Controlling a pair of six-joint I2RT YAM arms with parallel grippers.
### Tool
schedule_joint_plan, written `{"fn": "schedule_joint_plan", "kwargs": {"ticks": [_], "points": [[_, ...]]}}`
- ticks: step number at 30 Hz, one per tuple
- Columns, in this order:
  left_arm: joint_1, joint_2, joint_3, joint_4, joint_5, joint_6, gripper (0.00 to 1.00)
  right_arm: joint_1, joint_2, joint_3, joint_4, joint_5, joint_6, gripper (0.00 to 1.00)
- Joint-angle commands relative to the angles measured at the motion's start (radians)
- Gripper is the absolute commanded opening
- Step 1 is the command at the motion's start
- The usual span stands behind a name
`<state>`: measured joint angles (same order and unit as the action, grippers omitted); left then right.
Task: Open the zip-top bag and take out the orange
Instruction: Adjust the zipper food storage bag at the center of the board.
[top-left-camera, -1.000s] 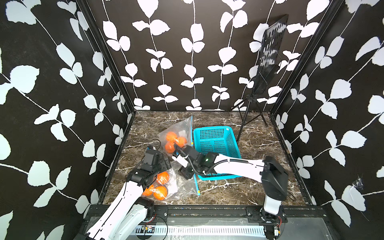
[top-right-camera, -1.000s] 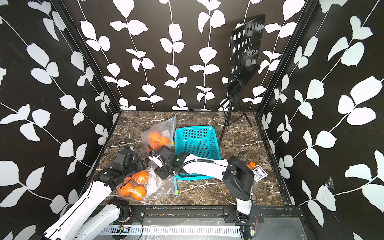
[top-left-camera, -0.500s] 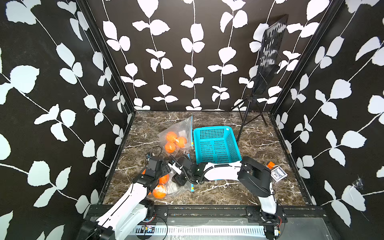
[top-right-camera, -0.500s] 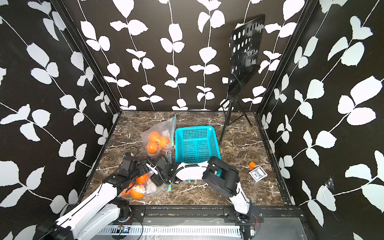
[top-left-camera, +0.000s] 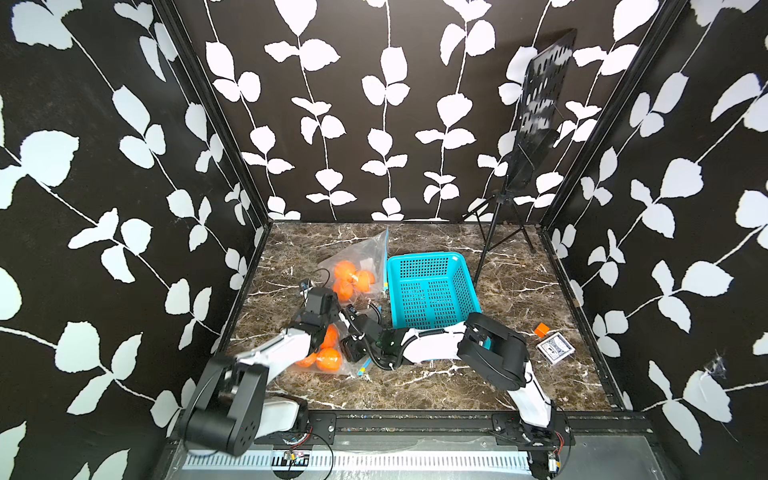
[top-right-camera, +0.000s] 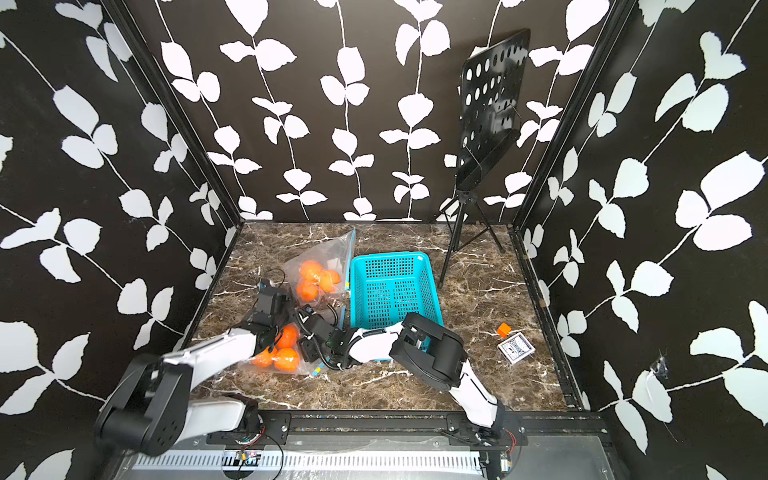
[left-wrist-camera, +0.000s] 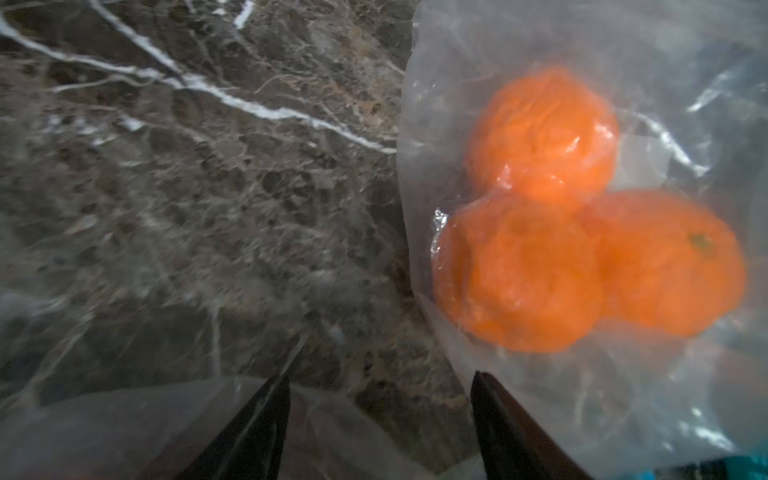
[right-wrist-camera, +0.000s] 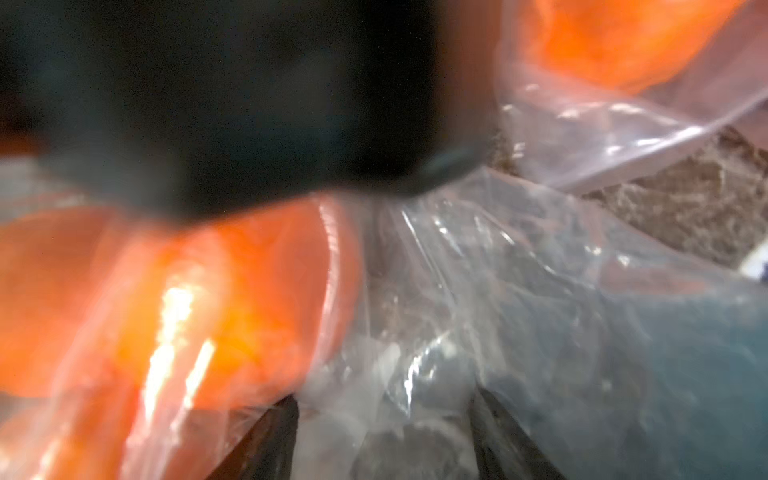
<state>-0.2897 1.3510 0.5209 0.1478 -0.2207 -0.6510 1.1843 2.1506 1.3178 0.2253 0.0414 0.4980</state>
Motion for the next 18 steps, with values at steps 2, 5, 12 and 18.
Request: {"fn": "schedule_joint_plan", "kwargs": {"ticks": [2, 5, 12, 18], "points": [[0.006, -0.005, 0.126, -0.031, 0.139, 0.031, 0.73, -0.027, -0.032, 0.026, -0.023, -0.055, 0.001, 0.65], [0.007, -0.094, 0.207, -0.205, 0.137, 0.06, 0.8, -0.065, -0.099, 0.003, -0.032, -0.168, -0.029, 0.66], [0.007, -0.231, 0.165, -0.389, 0.276, -0.04, 0.82, -0.079, -0.225, -0.03, -0.139, -0.265, -0.111, 0.67], [0.003, -0.475, 0.03, -0.369, 0.571, -0.271, 0.82, -0.088, -0.406, -0.19, -0.131, -0.191, -0.171, 0.66]]}}
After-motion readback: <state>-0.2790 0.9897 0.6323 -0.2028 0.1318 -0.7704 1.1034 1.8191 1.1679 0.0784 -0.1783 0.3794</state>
